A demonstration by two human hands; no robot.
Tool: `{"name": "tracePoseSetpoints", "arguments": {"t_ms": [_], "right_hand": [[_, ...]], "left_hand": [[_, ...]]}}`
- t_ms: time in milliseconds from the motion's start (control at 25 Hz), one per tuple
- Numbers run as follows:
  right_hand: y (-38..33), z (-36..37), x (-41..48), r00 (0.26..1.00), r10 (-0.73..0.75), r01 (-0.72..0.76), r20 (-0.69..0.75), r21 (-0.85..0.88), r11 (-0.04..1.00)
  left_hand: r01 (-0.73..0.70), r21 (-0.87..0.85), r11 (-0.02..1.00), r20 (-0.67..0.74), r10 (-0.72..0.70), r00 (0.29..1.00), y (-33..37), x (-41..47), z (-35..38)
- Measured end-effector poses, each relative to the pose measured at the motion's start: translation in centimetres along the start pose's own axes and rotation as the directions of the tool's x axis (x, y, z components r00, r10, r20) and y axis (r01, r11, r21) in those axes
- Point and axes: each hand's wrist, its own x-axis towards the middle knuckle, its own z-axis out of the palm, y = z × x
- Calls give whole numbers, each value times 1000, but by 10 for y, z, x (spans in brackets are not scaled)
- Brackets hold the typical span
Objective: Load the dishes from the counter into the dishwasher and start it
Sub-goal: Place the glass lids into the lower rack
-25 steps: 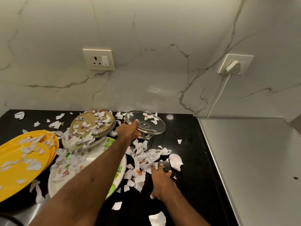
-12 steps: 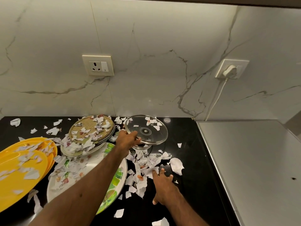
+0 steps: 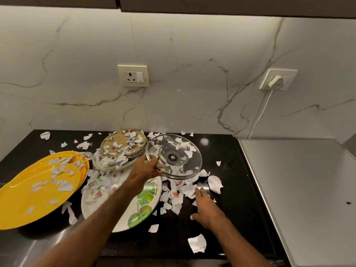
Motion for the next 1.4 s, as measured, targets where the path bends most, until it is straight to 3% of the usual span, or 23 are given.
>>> {"name": "tracePoseSetpoints", "arguments": {"t_ms": [120, 200, 240, 320, 400, 440, 520, 760, 880, 960, 1160, 1280, 1400], "right_hand": [[17, 11, -23, 947, 4, 140, -320, 428, 893], [19, 8, -34, 803, 73, 305, -592, 513, 802], [17, 1, -36, 753, 53, 385, -656, 504, 773], [4, -16, -41, 799, -139, 494, -585, 505, 708], [-15, -28, -41, 885, -346, 459, -312, 460, 760], [-22, -31, -37, 905, -378, 426, -198, 406, 808], [-30, -32, -23, 925, -367, 380, -100, 281, 881], [-12, -27, 11, 937, -321, 318, -137, -42, 947], [-5, -23, 20, 925, -230, 256, -303, 50, 965], [2, -21, 21, 911, -232, 277, -340, 89, 957], [3, -20, 17, 885, -406, 404, -228, -58, 913], [4, -22, 17, 893, -424, 384, -149, -237, 892], [11, -23, 17, 920, -387, 360, -64, -256, 897]], "left_hand": [[-22, 63, 998, -24, 24, 999, -10, -23, -13], [-24, 95, 995, -20, 26, 999, -16, -37, -17], [-23, 109, 994, -14, 25, 1000, -19, -42, -19], [-29, 145, 989, 15, 27, 1000, -26, -51, -19], [-57, 190, 980, 52, 48, 998, -31, -60, -16], [-73, 209, 975, 72, 59, 996, -33, -65, -14], [-100, 234, 967, 111, 76, 991, -35, -71, -10], [-84, 305, 948, 85, 61, 995, -38, -81, -15], [-76, 356, 931, 38, 66, 997, -38, -83, -21], [-74, 391, 917, 21, 72, 997, -36, -82, -26], [-103, 472, 875, 98, 64, 993, -25, -88, -31], [-122, 513, 850, 113, 74, 991, -21, -87, -30], [-115, 519, 847, 93, 78, 993, -21, -85, -34]]}}
